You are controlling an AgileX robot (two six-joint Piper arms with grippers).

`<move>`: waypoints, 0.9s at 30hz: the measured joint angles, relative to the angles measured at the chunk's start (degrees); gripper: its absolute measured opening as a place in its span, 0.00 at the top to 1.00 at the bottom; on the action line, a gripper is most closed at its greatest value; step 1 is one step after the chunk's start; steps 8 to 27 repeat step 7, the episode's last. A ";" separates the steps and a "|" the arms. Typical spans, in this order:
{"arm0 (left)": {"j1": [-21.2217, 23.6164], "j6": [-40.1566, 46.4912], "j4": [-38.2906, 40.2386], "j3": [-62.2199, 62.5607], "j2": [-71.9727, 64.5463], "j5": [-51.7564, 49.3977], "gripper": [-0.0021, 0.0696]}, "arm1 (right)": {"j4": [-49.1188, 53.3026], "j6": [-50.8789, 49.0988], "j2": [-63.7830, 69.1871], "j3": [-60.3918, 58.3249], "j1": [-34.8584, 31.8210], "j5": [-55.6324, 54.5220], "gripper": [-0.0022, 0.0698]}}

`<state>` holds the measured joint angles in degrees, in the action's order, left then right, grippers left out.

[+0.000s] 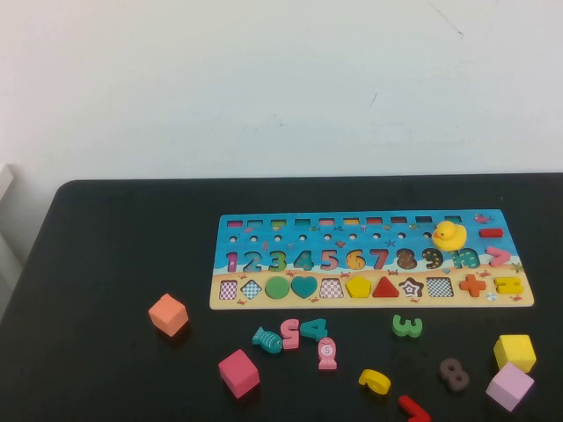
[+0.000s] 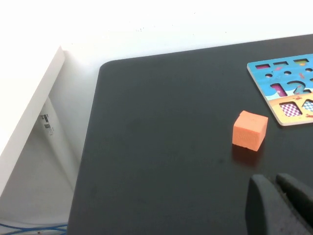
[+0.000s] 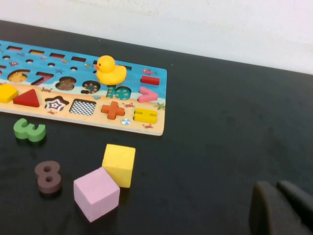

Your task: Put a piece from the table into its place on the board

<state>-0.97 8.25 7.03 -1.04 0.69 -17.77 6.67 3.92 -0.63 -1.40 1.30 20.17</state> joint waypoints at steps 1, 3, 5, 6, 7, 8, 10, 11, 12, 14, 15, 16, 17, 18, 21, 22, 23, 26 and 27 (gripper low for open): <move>0.00 0.09 0.11 0.00 0.00 -0.04 0.97 | 0.00 0.00 0.00 0.00 0.00 0.00 0.94; 0.00 0.09 0.11 0.00 0.00 -0.04 0.97 | 0.00 0.00 0.00 0.00 0.00 0.00 0.94; 0.00 0.20 0.11 0.00 0.00 -0.04 0.97 | 0.00 0.00 0.00 0.00 0.00 0.00 0.94; 0.00 0.21 0.11 0.00 0.00 -0.04 0.97 | 0.00 0.00 0.00 0.00 0.00 0.00 0.94; 0.00 0.21 0.11 0.00 0.00 -0.15 0.97 | 0.00 0.00 0.00 0.00 0.00 0.00 0.94; 0.00 0.21 0.11 0.00 0.00 -0.15 0.97 | 0.00 0.00 0.00 0.00 0.00 0.00 0.94; 0.00 0.21 0.11 0.00 0.00 -0.15 0.97 | 0.00 0.00 0.00 0.00 0.00 0.00 0.94; 0.00 0.21 0.11 0.00 0.00 -0.15 0.97 | 0.00 0.00 0.00 0.00 0.00 0.00 0.94; 0.00 0.21 0.11 0.00 0.00 -0.15 0.97 | 0.00 0.00 0.00 0.00 0.00 0.00 0.94; 0.00 0.21 0.11 0.00 0.00 -0.15 0.97 | 0.00 0.00 0.00 0.00 0.00 0.00 0.94; 0.00 0.21 0.11 0.00 0.00 -0.15 0.97 | 0.00 0.00 0.00 0.00 0.00 0.00 0.94; 0.00 0.21 0.11 0.00 0.00 -0.15 0.97 | 0.00 0.00 0.00 0.00 0.00 0.00 0.94; 0.00 0.21 0.11 0.00 0.00 -0.15 0.97 | 0.00 0.00 0.00 0.00 0.00 0.00 0.94; 0.00 0.21 0.11 0.00 0.00 -0.15 0.97 | 0.00 0.00 0.00 0.00 0.00 0.00 0.94; 0.00 0.21 0.11 0.00 0.00 -0.15 0.97 | 0.00 0.00 0.00 0.00 0.00 0.00 0.94; 0.00 0.21 0.11 0.00 0.00 -0.15 0.97 | 0.00 0.00 0.00 0.00 0.00 0.00 0.94; 0.00 0.21 0.11 0.00 0.00 -0.15 0.97 | 0.00 0.00 0.00 0.00 0.00 0.00 0.94; 0.00 0.21 0.11 0.00 0.00 -0.15 0.97 | 0.00 0.00 0.00 0.00 0.00 0.00 0.94; 0.00 0.21 0.11 0.00 0.00 -0.15 0.97 | 0.00 0.00 0.00 0.00 0.00 0.00 0.94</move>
